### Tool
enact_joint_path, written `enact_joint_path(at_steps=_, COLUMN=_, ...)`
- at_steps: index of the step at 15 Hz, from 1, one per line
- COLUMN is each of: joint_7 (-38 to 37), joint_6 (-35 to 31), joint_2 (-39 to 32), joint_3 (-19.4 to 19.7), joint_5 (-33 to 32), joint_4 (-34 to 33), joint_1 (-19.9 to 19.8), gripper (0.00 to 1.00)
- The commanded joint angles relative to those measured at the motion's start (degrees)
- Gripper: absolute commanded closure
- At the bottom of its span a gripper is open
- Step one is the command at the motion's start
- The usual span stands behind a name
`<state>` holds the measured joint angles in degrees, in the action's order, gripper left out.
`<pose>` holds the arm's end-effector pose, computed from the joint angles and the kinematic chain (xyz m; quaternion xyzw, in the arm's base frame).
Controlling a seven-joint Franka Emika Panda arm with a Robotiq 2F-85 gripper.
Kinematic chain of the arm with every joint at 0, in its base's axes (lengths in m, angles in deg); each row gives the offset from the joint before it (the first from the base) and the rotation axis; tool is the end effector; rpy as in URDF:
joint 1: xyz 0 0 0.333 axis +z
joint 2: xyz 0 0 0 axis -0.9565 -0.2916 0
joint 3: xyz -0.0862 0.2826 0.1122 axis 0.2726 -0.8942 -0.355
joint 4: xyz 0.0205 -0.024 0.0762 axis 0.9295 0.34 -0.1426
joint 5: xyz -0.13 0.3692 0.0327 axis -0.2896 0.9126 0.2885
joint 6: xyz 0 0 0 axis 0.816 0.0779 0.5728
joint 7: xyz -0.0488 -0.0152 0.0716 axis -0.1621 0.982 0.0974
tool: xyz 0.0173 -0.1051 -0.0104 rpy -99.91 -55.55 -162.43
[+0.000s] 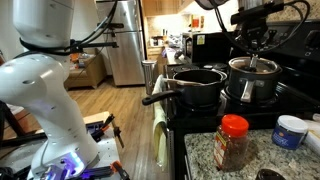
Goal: Take the wooden spoon from the top right pot and place it in the bottom right pot then take the silver lid and place it on the top right pot
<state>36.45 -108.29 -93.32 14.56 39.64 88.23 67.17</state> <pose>0.6926 -0.1355 0.4643 0.9588 0.2488 0.0829 0.1091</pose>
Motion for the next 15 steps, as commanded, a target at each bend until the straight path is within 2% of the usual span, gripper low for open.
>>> enact_joint_path(at_steps=1, joint_7=-0.4, joint_6=-1.0, joint_2=0.5, joint_3=-1.0, joint_5=-2.6, joint_4=-0.1, joint_1=-1.1, gripper=0.88)
enact_joint_path(at_steps=6, joint_7=0.3, joint_6=-1.5, joint_2=-0.2, joint_3=-1.0, joint_5=-4.3, joint_4=-0.6, joint_1=-1.3, gripper=0.88)
enact_joint_path(at_steps=12, joint_7=2.7, joint_6=-6.1, joint_2=-1.7, joint_3=-1.8, joint_5=-4.9, joint_4=-0.8, joint_1=-1.6, gripper=0.88)
enact_joint_path(at_steps=15, joint_7=2.4, joint_6=-5.6, joint_2=-1.9, joint_3=-1.8, joint_5=-5.1, joint_4=-0.9, joint_1=-1.4, gripper=0.88)
